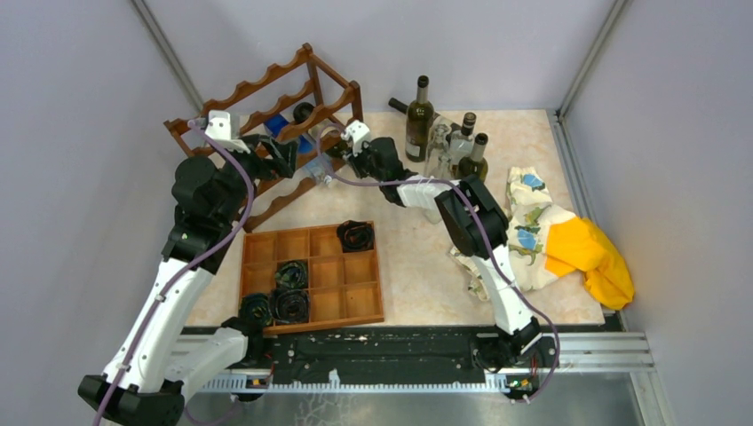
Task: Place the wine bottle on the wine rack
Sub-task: Place the wine bottle in the wine rack.
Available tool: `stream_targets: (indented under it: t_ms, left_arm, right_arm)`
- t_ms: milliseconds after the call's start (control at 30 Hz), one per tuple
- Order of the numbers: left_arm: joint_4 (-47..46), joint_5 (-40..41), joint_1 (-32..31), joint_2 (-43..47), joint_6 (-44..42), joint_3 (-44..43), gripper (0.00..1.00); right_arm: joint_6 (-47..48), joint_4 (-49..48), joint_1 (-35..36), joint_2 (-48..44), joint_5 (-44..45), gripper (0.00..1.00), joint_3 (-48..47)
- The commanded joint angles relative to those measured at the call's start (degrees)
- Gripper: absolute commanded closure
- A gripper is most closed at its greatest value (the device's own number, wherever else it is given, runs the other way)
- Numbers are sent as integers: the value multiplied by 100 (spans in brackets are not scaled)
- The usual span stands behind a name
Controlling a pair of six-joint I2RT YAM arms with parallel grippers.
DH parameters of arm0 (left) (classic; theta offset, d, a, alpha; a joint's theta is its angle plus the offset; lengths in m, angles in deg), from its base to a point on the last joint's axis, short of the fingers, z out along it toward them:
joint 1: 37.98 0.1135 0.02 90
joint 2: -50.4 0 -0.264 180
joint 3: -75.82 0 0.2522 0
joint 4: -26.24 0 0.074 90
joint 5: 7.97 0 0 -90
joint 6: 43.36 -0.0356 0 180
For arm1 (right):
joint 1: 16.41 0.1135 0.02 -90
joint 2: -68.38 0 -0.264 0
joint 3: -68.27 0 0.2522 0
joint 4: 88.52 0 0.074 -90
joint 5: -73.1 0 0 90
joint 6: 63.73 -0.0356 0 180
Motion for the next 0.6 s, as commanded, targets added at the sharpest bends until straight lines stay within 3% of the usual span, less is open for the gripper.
stream_targets:
  t_ms: [0, 133, 233, 567]
  left_arm:
    - [-22, -76, 38, 109, 91, 0, 2]
    - [11, -47, 34, 147, 101, 7, 2]
    - [20, -34, 35, 158, 109, 0, 2]
    - [-24, -22, 35, 170, 127, 24, 2]
  right_arm:
    - [18, 73, 55, 104, -122, 74, -449]
    - [-30, 220, 53, 158, -105, 73, -619]
    - [-23, 337, 53, 81, -148, 65, -629]
    - [188, 1073, 29, -201, -396, 63, -371]
